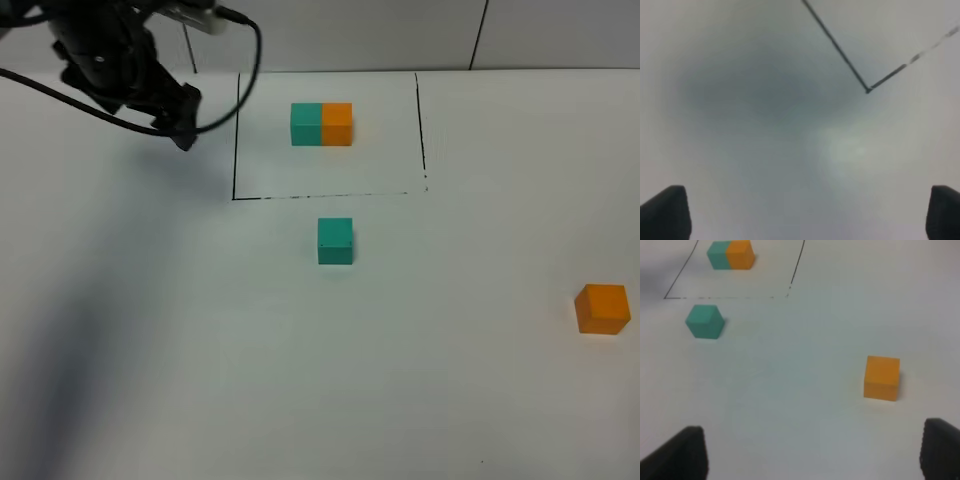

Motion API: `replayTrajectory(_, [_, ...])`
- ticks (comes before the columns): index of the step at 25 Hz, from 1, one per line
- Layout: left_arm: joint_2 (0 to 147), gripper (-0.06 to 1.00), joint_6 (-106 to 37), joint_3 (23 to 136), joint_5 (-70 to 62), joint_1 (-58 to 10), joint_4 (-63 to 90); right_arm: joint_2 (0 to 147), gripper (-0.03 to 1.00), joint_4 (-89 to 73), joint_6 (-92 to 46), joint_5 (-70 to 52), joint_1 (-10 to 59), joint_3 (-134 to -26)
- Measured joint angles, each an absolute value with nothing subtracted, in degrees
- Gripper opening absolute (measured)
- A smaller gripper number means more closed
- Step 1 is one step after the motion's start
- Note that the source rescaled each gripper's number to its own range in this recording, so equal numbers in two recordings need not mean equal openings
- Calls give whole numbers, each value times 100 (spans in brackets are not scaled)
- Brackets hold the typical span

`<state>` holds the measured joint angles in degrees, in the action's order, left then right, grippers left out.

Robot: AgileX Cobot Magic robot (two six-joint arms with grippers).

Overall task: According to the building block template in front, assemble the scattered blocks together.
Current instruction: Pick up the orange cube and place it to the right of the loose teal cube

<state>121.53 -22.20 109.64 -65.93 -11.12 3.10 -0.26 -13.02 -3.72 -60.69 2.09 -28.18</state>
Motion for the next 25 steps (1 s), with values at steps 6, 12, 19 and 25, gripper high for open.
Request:
replayTrajectory(6, [11150, 95, -1689, 10141, -6605, -613, 358, -26, 73, -1302, -372, -6069, 209, -2818])
replayTrajectory(12, [9856, 92, -1519, 8738, -6293, -572, 350, -26, 73, -1302, -371, -6069, 209, -2818])
replayTrajectory(19, [7707, 91, -435, 6863, -5871, -570, -268, -26, 73, -1302, -366, -6069, 209, -2818])
replayTrajectory(25, [5634, 90, 416, 5579, -5660, -570, -700, -26, 73, -1302, -366, -6069, 209, -2818])
